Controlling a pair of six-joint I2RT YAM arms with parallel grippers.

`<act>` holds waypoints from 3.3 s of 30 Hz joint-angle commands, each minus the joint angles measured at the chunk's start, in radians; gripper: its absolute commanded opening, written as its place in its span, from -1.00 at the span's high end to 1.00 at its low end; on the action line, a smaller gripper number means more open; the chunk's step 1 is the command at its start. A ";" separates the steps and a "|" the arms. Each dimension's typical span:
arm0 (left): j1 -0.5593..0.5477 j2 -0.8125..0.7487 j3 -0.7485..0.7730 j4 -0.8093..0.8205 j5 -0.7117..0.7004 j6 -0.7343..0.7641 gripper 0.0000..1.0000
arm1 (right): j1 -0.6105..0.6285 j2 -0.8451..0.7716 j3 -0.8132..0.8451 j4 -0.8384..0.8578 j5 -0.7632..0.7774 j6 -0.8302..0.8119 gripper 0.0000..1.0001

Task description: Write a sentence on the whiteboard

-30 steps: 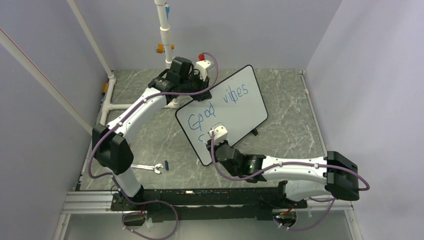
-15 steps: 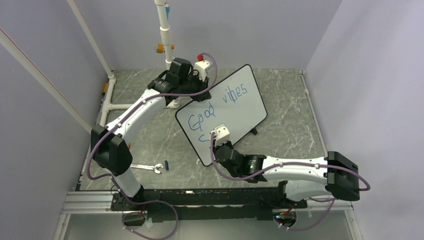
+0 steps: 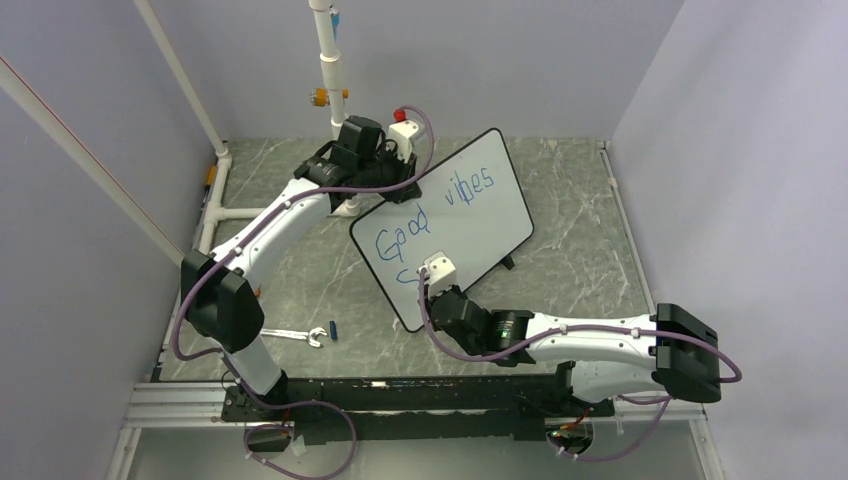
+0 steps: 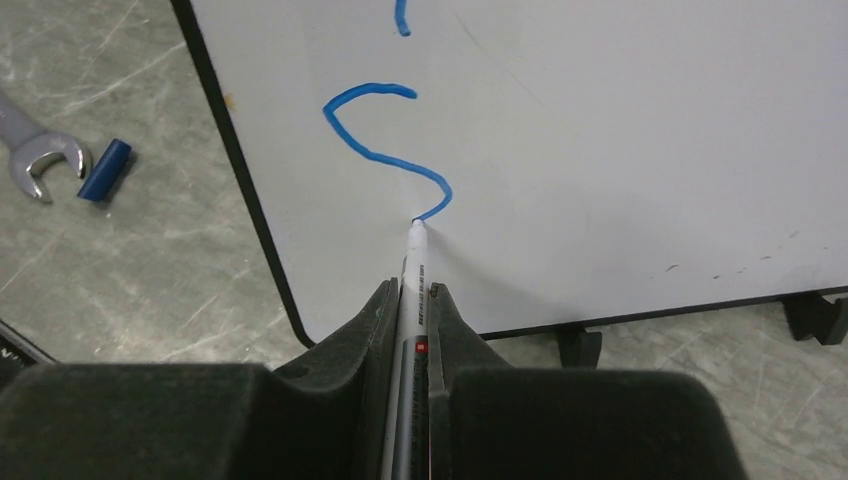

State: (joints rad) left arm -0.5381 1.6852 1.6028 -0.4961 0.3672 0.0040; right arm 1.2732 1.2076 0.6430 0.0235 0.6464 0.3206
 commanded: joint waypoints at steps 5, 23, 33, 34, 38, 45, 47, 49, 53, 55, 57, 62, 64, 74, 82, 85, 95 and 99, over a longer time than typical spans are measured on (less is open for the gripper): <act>-0.005 -0.030 -0.005 0.030 -0.107 0.065 1.00 | 0.005 0.048 0.062 0.019 -0.132 -0.027 1.00; -0.005 -0.027 -0.010 0.032 -0.113 0.068 1.00 | 0.021 -0.132 0.134 0.001 -0.102 -0.074 1.00; -0.005 -0.023 -0.014 0.037 -0.106 0.071 1.00 | -0.039 -0.143 0.108 0.002 0.036 -0.094 1.00; -0.005 -0.022 -0.014 0.034 -0.107 0.071 1.00 | -0.054 -0.138 0.112 0.001 0.024 -0.098 1.00; -0.005 -0.018 -0.012 0.034 -0.102 0.073 1.00 | -0.081 -0.122 0.119 0.013 -0.026 -0.112 1.00; -0.004 -0.018 -0.012 0.033 -0.106 0.076 1.00 | -0.086 -0.063 0.119 0.025 -0.042 -0.110 1.00; -0.004 -0.018 -0.012 0.033 -0.106 0.076 1.00 | -0.086 -0.058 0.108 0.028 -0.040 -0.102 1.00; -0.004 -0.016 -0.010 0.032 -0.103 0.076 1.00 | -0.088 -0.055 0.089 0.031 -0.029 -0.093 1.00; -0.004 -0.015 -0.010 0.032 -0.102 0.076 1.00 | -0.098 -0.051 0.074 0.032 -0.034 -0.089 1.00; -0.004 -0.016 -0.009 0.030 -0.102 0.076 1.00 | -0.103 -0.048 0.067 0.035 -0.039 -0.090 1.00; -0.003 -0.013 -0.007 0.030 -0.099 0.076 1.00 | -0.108 -0.041 0.053 0.045 -0.050 -0.090 1.00; -0.005 -0.013 -0.006 0.030 -0.093 0.073 1.00 | -0.122 -0.031 0.023 0.071 -0.079 -0.092 1.00; -0.005 -0.013 -0.006 0.032 -0.093 0.073 1.00 | -0.125 -0.032 0.015 0.074 -0.087 -0.089 1.00; -0.004 -0.030 -0.022 0.060 -0.091 0.061 1.00 | -0.126 -0.049 -0.060 0.063 -0.099 -0.040 1.00; -0.004 -0.023 -0.019 0.058 -0.088 0.054 1.00 | -0.127 -0.080 -0.074 0.041 -0.067 -0.037 1.00; -0.005 -0.021 -0.016 0.054 -0.083 0.052 1.00 | -0.136 -0.073 -0.050 0.030 -0.046 -0.046 1.00; -0.005 -0.010 -0.004 0.042 -0.076 0.051 1.00 | -0.158 -0.013 0.058 0.017 -0.001 -0.089 1.00; -0.005 -0.015 -0.007 0.045 -0.080 0.054 1.00 | -0.160 0.009 0.094 0.025 -0.005 -0.109 1.00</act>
State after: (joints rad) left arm -0.5362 1.6848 1.5894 -0.4728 0.3592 -0.0105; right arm 1.1233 1.1870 0.6754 0.0219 0.6392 0.2359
